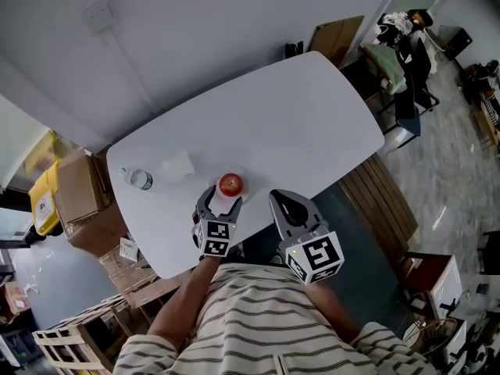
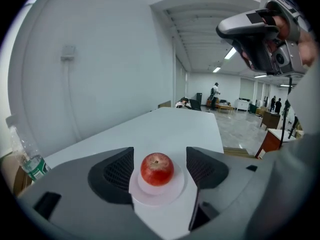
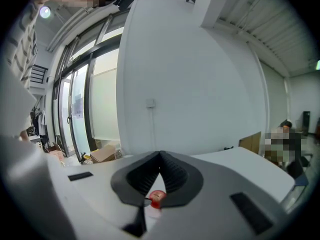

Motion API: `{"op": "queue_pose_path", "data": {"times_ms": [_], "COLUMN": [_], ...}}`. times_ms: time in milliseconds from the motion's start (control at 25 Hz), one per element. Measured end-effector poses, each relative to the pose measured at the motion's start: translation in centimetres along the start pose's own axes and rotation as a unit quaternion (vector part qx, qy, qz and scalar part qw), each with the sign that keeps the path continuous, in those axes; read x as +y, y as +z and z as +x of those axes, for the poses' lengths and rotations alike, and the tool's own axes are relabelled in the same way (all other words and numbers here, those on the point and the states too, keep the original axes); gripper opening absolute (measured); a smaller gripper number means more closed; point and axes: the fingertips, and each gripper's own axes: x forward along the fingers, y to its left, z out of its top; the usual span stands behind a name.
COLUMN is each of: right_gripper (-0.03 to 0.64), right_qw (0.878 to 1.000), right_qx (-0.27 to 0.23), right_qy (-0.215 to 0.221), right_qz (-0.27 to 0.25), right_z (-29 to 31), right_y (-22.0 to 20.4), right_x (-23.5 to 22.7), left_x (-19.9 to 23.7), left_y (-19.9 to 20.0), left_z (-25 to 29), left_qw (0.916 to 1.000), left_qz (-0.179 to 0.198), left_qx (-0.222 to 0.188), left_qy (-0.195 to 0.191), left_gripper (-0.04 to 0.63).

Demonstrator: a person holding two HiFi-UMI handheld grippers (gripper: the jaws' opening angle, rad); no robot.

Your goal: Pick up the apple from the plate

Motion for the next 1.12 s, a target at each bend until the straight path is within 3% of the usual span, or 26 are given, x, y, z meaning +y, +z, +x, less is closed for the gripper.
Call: {"op": "queue_pose_path", "data": {"times_ms": [640, 1120], "right_gripper": [0.012, 0.012], "right_qw": [1.000, 1.000], "right_qx": [0.009, 0.012], "right_qy": [-0.015, -0.026], "right_qz": [0.008, 0.007], "right_z": [1.2, 1.5], "right_y": [-0.6, -0.6], "right_x": [-1.3, -2.5], "left_x": [0.1, 0.3], "left_y": [-3.9, -6.5], "left_z": [4.6, 7.2], "left_qw": [0.9981, 0.9961], "left_qz": [0.027, 0.019], "left_qx": [0.049, 0.077], "left_qy": [-0.027, -0.039], "left_gripper": [0.359, 0.359]}}
